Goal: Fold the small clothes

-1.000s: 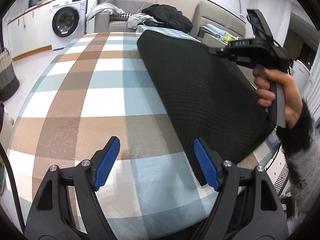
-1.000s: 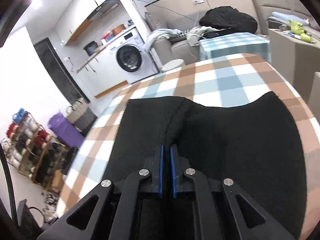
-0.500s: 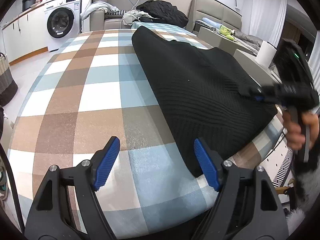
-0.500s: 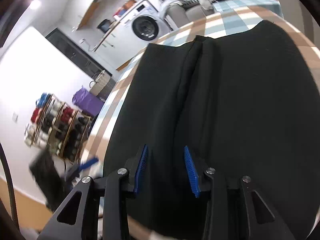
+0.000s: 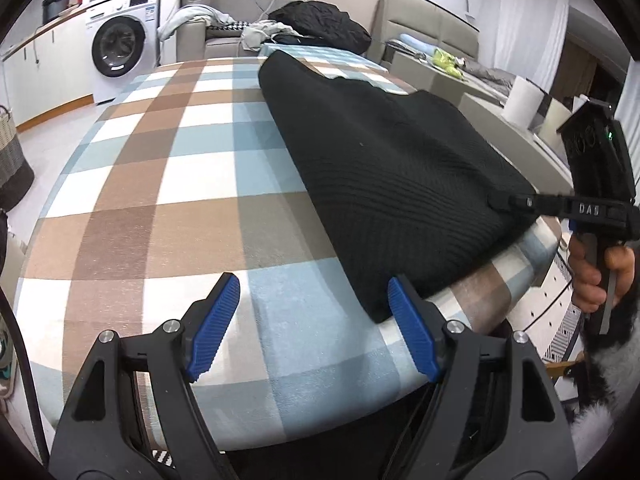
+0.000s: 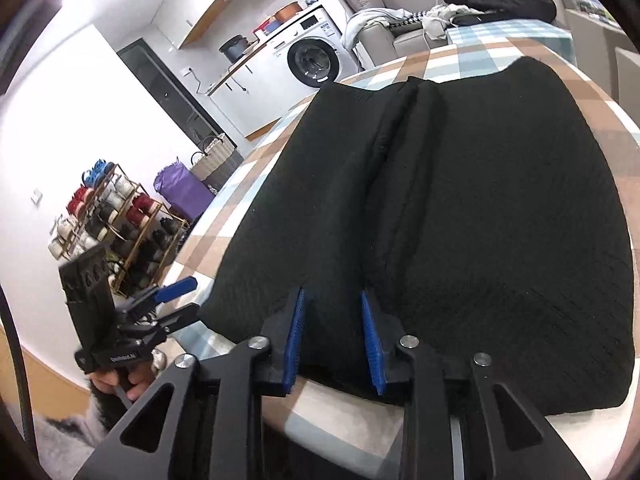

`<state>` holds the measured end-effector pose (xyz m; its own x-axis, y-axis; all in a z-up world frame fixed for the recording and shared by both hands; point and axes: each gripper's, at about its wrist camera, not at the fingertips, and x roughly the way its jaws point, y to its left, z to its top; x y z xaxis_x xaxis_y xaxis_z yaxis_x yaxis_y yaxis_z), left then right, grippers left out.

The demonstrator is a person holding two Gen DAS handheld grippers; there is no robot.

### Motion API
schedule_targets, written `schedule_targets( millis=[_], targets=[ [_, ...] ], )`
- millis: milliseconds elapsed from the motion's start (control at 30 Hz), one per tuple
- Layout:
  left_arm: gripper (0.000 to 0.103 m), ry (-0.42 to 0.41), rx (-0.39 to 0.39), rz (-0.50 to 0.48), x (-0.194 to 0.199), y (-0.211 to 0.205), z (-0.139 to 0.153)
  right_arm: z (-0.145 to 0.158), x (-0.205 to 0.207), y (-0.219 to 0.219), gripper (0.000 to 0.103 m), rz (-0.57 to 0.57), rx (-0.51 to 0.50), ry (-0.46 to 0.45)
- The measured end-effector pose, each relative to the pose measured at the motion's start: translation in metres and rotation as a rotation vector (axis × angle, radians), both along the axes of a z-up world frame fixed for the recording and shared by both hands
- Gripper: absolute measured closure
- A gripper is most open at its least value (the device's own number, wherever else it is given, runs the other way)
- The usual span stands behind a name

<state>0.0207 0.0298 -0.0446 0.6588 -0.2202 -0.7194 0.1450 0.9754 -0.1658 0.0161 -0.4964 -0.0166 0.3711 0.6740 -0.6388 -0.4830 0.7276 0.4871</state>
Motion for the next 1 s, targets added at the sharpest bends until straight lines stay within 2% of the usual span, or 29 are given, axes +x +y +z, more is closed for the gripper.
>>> schedule_targets(
  millis=[67,100,200,300,367,433,533,600,633,700,800,900,1000],
  targets=[
    [0.029,0.012,0.013,-0.017,-0.001,-0.003,-0.001,0.005,0.0,0.003,0.092,0.004,0.003,-0.038],
    [0.029,0.014,0.02,-0.022,-0.001,-0.004,-0.002,0.011,-0.003,0.003,0.094,0.011,0.013,-0.063],
    [0.029,0.015,0.056,-0.028,-0.002,-0.006,-0.004,0.03,-0.009,-0.001,0.095,0.02,0.038,-0.113],
    [0.029,0.012,0.056,-0.04,-0.003,-0.006,-0.002,0.027,-0.01,0.002,0.095,0.016,-0.052,-0.108],
    [0.029,-0.003,0.011,-0.05,-0.005,-0.002,0.003,0.015,-0.008,0.006,0.095,0.023,-0.114,-0.076],
    [0.029,-0.021,-0.031,-0.046,-0.005,0.002,0.009,0.009,-0.006,0.004,0.093,0.016,-0.131,-0.051],
    [0.029,-0.041,-0.056,-0.03,0.0,0.002,0.018,0.014,-0.002,-0.002,0.082,0.003,-0.084,-0.035],
    [0.029,-0.045,-0.064,-0.021,0.008,0.0,0.02,0.015,0.006,-0.007,0.067,-0.041,-0.061,-0.03],
    [0.029,-0.038,-0.068,-0.024,0.014,-0.003,0.019,0.012,0.01,-0.009,0.065,-0.067,-0.051,-0.019],
    [0.029,-0.022,-0.081,-0.03,0.023,-0.008,0.018,0.004,0.026,-0.015,0.062,-0.121,-0.006,0.025],
    [0.029,-0.026,-0.079,-0.048,0.036,-0.016,0.017,-0.003,0.053,-0.011,0.062,-0.131,0.039,0.089],
    [0.029,-0.015,-0.072,-0.046,0.047,-0.018,0.015,-0.005,0.086,0.0,0.059,-0.137,0.047,0.137],
    [0.029,-0.007,-0.081,-0.04,0.05,-0.017,0.013,-0.002,0.11,0.018,0.059,-0.112,0.015,0.138]
  ],
)
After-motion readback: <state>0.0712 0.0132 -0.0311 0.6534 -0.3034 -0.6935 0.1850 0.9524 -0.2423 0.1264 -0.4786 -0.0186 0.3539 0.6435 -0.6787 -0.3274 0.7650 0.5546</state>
